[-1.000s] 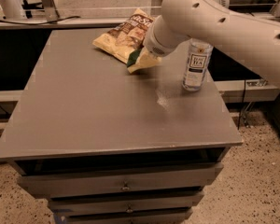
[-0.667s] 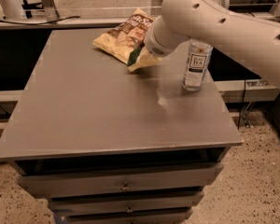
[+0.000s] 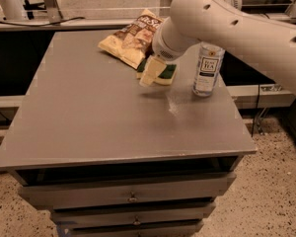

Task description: Move sponge near brown chip bag

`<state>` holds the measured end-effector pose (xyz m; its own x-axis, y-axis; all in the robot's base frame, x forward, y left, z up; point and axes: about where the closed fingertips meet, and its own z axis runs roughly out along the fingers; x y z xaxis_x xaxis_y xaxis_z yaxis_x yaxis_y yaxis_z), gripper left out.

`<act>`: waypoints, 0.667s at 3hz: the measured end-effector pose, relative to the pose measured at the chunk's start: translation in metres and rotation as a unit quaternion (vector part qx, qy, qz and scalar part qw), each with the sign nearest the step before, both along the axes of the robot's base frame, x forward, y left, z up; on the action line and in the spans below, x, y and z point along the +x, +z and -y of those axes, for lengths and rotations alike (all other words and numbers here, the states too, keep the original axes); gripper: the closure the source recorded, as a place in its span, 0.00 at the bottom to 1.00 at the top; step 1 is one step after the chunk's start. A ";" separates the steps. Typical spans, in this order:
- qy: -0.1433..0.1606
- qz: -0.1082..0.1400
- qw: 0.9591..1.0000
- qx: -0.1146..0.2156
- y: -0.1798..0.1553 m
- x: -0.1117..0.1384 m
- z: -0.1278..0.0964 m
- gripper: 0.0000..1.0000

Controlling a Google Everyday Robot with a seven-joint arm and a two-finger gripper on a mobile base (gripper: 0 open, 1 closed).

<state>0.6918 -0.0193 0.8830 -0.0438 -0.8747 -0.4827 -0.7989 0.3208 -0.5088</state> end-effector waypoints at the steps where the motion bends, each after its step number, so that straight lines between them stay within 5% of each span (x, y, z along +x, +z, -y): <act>1: 0.001 0.002 1.000 0.028 0.008 -0.012 -0.008 0.00; 2: 0.008 0.000 0.996 0.084 0.016 -0.038 -0.026 0.00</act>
Offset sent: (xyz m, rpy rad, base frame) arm -0.0828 0.0527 0.0319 0.3681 0.0082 0.0369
